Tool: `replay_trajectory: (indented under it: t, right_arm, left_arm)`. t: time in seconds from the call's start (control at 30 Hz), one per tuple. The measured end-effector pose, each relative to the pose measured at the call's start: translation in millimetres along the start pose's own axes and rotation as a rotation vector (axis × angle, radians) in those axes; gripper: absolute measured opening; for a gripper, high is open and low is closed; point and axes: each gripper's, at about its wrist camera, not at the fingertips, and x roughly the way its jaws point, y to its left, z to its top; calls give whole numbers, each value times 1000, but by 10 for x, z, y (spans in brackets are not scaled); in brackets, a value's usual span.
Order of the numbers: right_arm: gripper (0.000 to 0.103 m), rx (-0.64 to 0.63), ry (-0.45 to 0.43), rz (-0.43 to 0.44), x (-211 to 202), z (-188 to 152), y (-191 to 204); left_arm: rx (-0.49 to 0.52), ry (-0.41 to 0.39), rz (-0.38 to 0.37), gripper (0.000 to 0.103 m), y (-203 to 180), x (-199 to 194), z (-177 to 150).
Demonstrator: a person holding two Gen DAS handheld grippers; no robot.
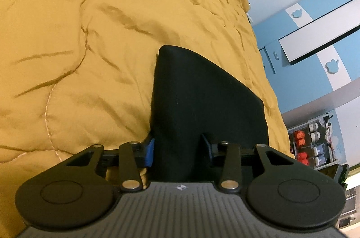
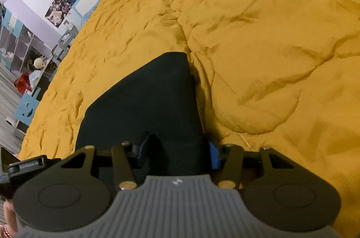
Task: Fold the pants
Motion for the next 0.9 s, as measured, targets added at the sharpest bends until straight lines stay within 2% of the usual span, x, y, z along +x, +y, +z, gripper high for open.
replay_trajectory:
  t: [0.17,0.2,0.23,0.27,0.43,0.57,0.63,0.77,0.9]
  right_arm:
    - [44,68,9,13,-46,6,-108]
    - [44,75,8,14,-75,-15,-124]
    - [44,88,7,21,-99,-46,-150]
    - [44,103,6,30,-99,-64,-176]
    - [44,146,38,79,25,-29,-245]
    - [34,163,15,107,3,-39,-276]
    - [21,179,0,122,-55,-37,-277]
    - [15,127,-46,126,-254,4,-85]
    - [14,117,-88,160,-496,40,131]
  left_arm:
    - [-23,13,-1,40,29,-55,1]
    - [-25,22,-2,40,30,-57,15]
    - [-29,32,0,47,33,-52,40]
    - [-34,42,5,48,46,-42,55]
    - [-77,61,-15,49,143,23,78]
    - [-103,55,-28,38,153,33,66]
    - [-103,45,-22,34,121,19,54]
    - [-62,6,10,26,-73,-70,40]
    - [-1,-38,24,23,-326,-265,47]
